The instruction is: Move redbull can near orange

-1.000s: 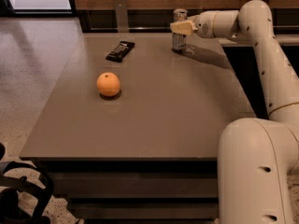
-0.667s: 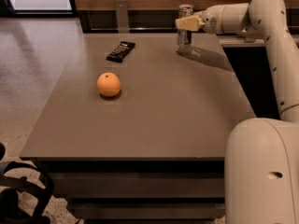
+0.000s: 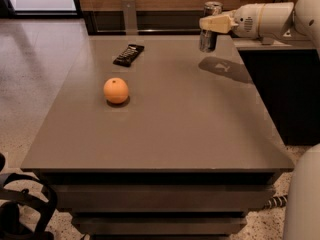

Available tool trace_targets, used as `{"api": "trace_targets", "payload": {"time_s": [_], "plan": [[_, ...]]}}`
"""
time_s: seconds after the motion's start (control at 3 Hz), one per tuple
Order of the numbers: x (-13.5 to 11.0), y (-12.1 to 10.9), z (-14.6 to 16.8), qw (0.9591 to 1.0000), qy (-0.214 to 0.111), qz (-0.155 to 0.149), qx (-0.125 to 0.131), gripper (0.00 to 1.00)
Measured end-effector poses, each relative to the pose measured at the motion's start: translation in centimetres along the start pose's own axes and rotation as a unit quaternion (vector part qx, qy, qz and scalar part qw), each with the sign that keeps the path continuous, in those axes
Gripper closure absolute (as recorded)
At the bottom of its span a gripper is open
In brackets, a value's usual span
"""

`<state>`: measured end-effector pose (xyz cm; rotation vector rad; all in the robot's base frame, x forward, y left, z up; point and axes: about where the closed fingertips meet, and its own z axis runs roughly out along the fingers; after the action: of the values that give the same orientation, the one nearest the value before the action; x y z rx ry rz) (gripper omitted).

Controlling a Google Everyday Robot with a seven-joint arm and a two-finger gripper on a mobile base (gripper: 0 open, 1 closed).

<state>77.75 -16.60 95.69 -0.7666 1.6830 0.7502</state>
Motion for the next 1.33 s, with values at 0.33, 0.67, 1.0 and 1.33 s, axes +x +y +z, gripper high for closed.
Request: {"api": "trace_targets", "payload": {"time_s": [0.33,0.67,1.0,1.33], "plan": [[0.3,4.3,0.5,0.9997,0.0,-0.013,-0.022,1.0],[0.6,8.6,1.4,0.9984,0.006,-0.052,-0.023,1.0],[3.2,12.5,2.8,0.9963,0.018,-0.077,-0.035,1.0],[6.4,17.0,4.1,0.9935,0.017,-0.093,-0.063,1.0]]}}
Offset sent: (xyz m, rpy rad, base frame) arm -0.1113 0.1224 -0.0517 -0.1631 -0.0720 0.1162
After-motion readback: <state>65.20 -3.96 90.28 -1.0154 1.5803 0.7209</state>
